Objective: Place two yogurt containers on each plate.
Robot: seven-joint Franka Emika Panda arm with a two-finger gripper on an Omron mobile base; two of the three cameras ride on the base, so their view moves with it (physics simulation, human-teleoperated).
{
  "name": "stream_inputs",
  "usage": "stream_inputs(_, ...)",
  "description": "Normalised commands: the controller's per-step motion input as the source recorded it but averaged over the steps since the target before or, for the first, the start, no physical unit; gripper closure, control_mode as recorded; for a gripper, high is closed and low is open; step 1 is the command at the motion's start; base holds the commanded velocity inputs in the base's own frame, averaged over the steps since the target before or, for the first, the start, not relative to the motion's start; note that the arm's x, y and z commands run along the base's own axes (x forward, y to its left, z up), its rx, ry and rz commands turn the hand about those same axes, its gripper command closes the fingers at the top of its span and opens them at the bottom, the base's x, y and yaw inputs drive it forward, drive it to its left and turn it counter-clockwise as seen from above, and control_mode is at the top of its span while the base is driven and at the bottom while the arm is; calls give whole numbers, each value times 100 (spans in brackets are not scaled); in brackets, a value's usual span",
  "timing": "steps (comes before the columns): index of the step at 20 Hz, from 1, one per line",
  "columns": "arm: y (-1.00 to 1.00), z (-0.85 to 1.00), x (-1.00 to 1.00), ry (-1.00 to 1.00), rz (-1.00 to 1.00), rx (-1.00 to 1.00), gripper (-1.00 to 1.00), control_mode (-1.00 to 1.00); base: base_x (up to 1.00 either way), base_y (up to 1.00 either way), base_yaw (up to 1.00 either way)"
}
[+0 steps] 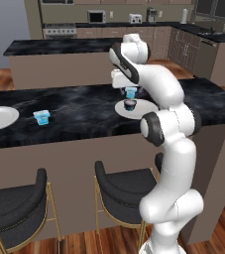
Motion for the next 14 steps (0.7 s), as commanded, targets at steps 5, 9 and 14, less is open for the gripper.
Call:
stream_inputs(5, -45, 0, 7, -43, 2, 13, -100, -100, 0, 0, 0)
stream_inputs(9, -31, 0, 1, -28, 1, 6, -100, -100, 0, 0, 0)
stream_inputs(14, -1, 0, 27, 8, -4, -2, -100, -100, 0, 0, 0)
